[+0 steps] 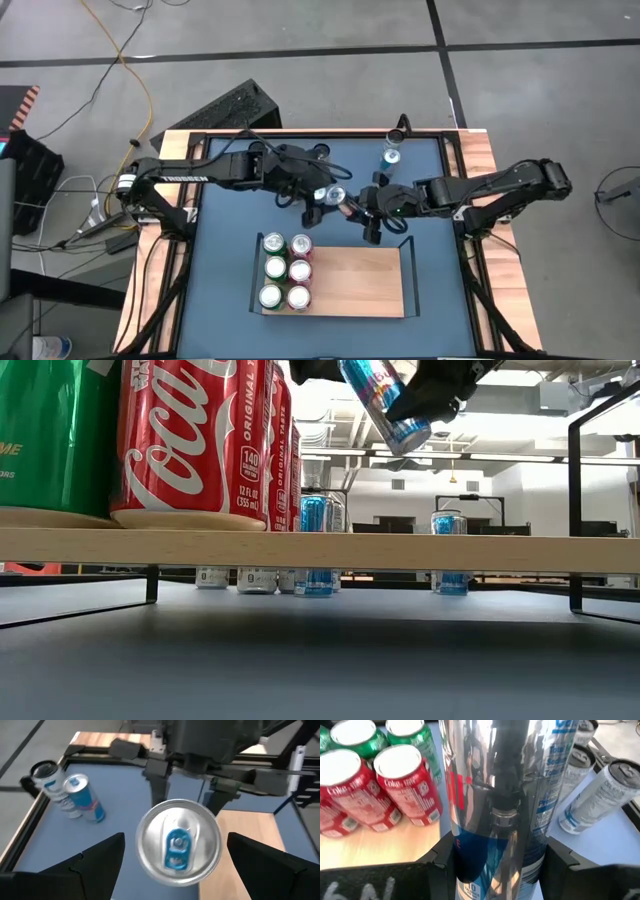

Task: Place canned beverage on shelf
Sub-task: Put the bottom right blue soda can on the shelf

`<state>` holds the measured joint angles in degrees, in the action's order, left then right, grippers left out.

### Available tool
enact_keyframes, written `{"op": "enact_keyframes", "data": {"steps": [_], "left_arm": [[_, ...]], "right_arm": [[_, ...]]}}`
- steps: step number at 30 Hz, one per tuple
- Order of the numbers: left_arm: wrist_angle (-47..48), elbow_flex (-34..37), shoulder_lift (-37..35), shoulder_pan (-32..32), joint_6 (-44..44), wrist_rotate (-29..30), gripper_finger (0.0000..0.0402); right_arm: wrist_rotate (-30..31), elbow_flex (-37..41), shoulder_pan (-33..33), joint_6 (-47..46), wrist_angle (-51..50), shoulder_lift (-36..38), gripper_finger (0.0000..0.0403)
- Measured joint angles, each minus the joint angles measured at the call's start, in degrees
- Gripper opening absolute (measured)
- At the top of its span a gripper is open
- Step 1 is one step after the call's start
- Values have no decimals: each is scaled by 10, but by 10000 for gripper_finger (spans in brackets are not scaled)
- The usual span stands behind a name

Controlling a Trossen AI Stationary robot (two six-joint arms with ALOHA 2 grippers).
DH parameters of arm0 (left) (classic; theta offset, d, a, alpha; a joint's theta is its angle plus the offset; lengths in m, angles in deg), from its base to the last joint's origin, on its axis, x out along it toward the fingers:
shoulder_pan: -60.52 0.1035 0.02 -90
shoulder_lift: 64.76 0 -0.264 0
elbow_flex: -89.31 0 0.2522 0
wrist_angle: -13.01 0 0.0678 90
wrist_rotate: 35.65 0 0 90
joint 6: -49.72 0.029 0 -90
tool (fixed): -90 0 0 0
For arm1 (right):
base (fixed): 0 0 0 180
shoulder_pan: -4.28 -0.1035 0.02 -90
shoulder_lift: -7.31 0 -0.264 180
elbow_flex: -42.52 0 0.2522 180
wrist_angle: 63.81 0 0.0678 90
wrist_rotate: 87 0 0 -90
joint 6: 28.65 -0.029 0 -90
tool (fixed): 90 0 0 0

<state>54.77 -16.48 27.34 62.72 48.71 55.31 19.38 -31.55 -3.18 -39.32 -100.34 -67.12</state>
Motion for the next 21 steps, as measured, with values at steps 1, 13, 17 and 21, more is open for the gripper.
{"op": "enact_keyframes", "data": {"steps": [1, 13, 17, 21], "left_arm": [[-3, 0, 0, 0, 4, -8, 339], [-19, 0, 17, 0, 12, -41, 336], [-20, 1, 24, 0, 5, -33, 315], [-16, 1, 24, 0, 8, -33, 279]], "right_arm": [[0, 0, 0, 0, 4, 0, 184], [-1, 0, 0, 1, 7, 0, 187], [-7, 0, 0, 0, 6, 0, 186], [-15, 0, 0, 0, 4, 0, 187]]}}
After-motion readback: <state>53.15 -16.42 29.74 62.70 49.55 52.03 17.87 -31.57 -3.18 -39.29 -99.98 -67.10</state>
